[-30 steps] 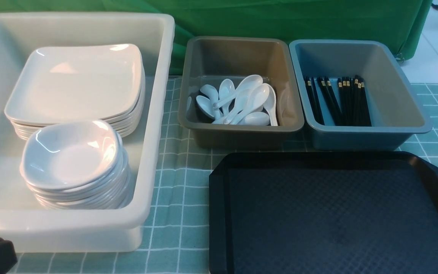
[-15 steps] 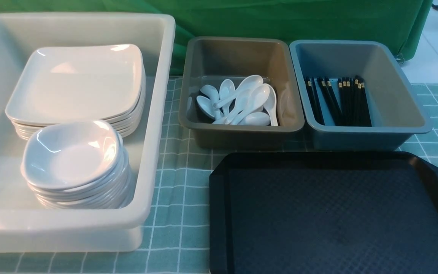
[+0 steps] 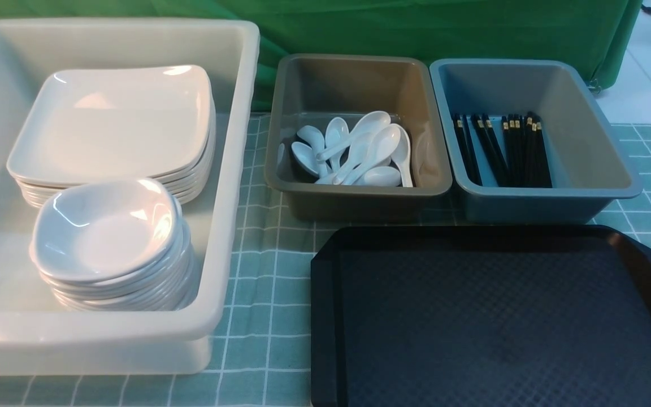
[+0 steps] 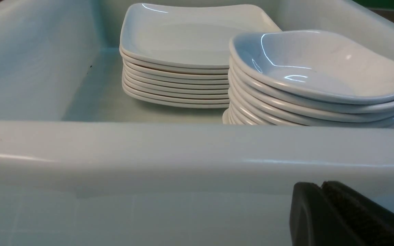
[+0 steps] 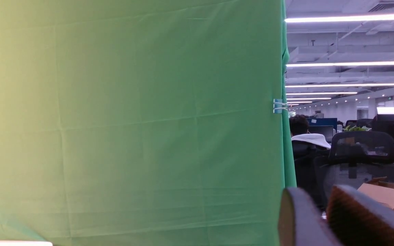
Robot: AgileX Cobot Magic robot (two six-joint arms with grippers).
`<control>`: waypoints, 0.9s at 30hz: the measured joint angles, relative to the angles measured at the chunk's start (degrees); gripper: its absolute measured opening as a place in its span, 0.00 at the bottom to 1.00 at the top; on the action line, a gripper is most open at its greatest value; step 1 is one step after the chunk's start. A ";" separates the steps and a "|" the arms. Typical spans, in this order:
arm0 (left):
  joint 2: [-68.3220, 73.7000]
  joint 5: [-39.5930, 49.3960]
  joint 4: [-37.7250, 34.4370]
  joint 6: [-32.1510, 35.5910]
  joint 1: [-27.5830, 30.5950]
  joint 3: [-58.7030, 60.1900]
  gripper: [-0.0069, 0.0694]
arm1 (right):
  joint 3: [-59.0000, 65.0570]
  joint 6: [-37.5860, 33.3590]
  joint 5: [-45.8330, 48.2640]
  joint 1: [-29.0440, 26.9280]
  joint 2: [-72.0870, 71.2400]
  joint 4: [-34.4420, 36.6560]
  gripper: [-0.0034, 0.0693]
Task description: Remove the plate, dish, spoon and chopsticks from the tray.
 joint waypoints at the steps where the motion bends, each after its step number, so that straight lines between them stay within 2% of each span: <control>1: 0.00 0.00 0.00 0.00 0.00 0.00 0.11 | 0.00 0.00 0.00 0.00 0.00 0.00 0.29; 14: 0.00 0.00 0.05 0.00 0.00 0.00 0.11 | 0.00 -1.41 0.10 0.00 0.00 -0.29 0.33; 20: 0.00 0.00 0.05 0.00 0.00 0.00 0.11 | 4.04 -1.80 2.84 0.00 0.11 -8.37 0.34; 27: 0.00 0.00 0.11 0.00 0.00 0.00 0.11 | 12.08 -2.09 12.44 0.00 0.28 -10.49 0.34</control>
